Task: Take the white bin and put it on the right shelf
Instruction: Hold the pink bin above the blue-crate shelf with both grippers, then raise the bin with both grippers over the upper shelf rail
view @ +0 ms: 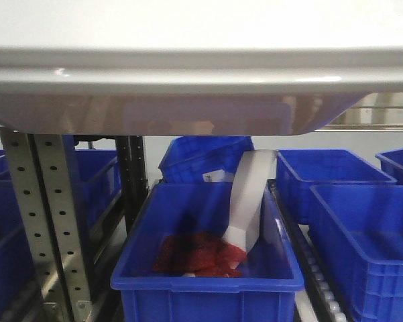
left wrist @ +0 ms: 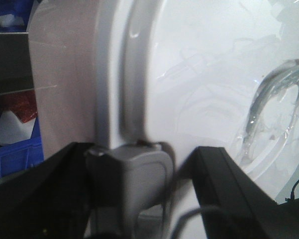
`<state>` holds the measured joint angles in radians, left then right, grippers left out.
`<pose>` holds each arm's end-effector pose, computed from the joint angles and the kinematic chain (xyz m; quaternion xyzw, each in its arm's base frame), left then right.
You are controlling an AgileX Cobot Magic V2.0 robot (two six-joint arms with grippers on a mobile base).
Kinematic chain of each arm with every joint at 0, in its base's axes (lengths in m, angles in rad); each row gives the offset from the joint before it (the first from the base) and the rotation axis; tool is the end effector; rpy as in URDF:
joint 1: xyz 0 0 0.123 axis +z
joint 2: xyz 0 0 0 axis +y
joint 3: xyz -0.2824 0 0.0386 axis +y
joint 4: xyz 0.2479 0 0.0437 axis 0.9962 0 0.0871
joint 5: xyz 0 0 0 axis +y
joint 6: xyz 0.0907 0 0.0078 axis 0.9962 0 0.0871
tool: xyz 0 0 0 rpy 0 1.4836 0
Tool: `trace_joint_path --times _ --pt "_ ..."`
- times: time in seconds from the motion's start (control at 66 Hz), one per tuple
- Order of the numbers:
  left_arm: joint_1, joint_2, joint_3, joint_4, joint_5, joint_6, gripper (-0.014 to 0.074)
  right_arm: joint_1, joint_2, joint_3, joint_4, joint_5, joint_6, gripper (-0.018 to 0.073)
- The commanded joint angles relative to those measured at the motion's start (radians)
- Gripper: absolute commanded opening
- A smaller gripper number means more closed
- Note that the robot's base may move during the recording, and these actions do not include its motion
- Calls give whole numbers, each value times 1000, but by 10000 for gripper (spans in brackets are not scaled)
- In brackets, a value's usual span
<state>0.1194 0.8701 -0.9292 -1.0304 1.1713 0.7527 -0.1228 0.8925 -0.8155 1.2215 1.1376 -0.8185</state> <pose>0.1411 -0.0555 0.3845 0.2018 0.8157 -0.3440 0.4190 0.1502 0.0597 0.3637 -0.1592 0.7923 0.4181 0.4148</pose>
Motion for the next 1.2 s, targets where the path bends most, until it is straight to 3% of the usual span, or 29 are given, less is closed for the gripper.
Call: trace_joint_path --times 0.0,0.53,0.696,0.908,1.075,1.181 --pt "-16 -9 -28 -201 125 14 283 9 -17 -32 193 115 -4 423" --pt "-16 10 -32 -213 26 16 283 9 -14 -37 232 -41 -3 423" --pt "-16 89 -61 -328 20 39 283 9 15 -37 309 -57 -3 423" --pt "-16 214 -153 -368 -7 46 283 9 91 -73 357 -66 -3 423" --pt "-16 324 -233 -393 -10 60 283 9 174 -192 389 -84 1 423" --pt "-27 395 -278 -448 -20 78 283 9 249 -272 389 -89 18 423"
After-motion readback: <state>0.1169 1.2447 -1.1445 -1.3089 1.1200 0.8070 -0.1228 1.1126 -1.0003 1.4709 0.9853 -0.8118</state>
